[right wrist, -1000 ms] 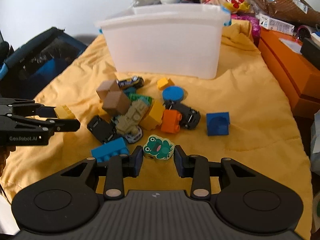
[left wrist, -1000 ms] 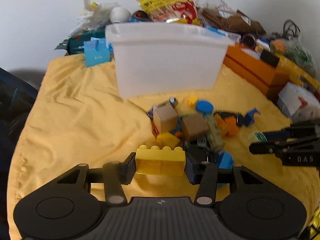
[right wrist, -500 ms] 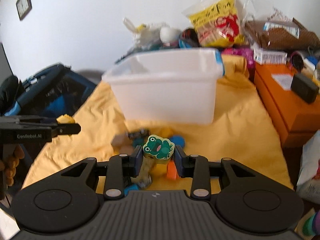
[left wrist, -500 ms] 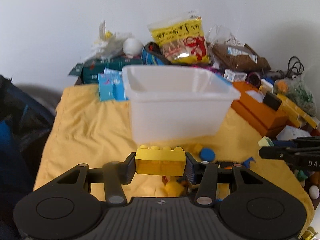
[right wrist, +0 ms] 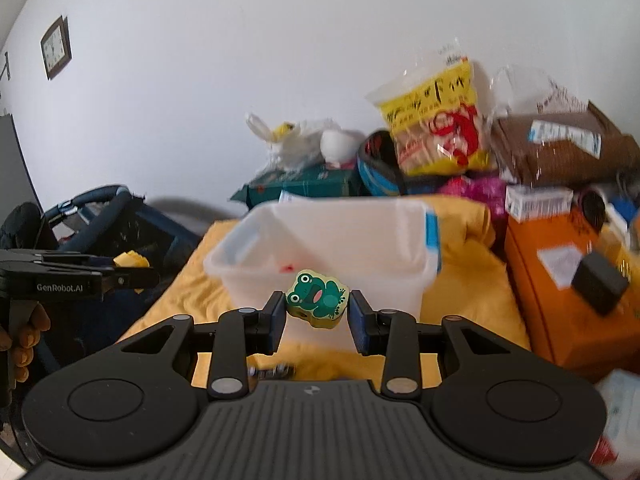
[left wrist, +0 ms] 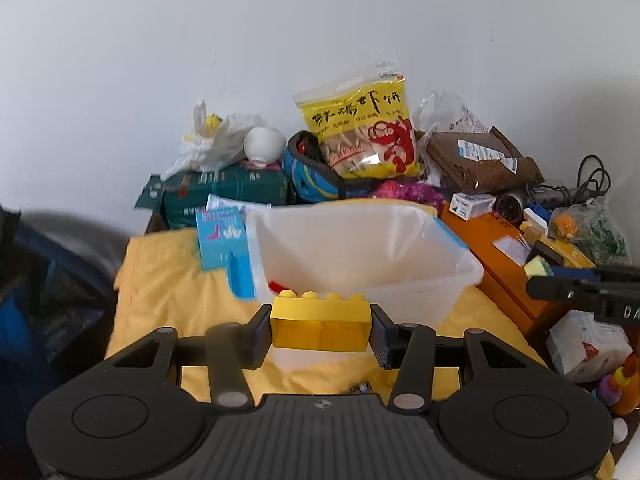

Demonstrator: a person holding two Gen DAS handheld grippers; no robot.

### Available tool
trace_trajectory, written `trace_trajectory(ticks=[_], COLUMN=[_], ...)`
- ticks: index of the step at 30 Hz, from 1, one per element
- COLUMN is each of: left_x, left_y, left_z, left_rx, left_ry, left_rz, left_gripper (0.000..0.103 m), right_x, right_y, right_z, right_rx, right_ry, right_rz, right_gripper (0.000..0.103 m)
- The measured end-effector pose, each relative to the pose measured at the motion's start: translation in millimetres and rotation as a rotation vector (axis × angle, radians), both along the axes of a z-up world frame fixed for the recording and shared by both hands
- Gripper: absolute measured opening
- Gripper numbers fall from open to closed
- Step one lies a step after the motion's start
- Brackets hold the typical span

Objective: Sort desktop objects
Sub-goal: 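Carry the yellow brick and frog block into the white bin and release both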

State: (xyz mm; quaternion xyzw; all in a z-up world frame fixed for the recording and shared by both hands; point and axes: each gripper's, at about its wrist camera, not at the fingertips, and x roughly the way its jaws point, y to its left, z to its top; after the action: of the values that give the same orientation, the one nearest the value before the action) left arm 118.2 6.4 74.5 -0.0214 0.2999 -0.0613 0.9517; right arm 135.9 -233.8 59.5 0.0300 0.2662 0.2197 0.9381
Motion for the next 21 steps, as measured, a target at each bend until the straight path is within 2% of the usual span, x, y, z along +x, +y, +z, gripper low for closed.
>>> trace_trajectory(ticks=[8,12,21], left_x=[48.5,77.8,132.0], left_y=[2.6,1.3,-10.5], left_z=[24.9,30.5,16.2], left_rx=[-0.031,-0.052,-0.058], left_ry=[0.015,0.043,0.149], left_rz=[-0.012,-0.015,-0.035], left_gripper=[0.053,0.053,0.053], right_x=[50.8,78.2,130.9], right_y=[-1.5,0.6,18.4], right_z=[26.9,34.1,17.2], right_rx=[0.042,0.027,-0.07], right_ry=[0.076,0.088,0.169], right_rz=[0.026,0.025,0.032], right_gripper=[0.037,0.037,0.037])
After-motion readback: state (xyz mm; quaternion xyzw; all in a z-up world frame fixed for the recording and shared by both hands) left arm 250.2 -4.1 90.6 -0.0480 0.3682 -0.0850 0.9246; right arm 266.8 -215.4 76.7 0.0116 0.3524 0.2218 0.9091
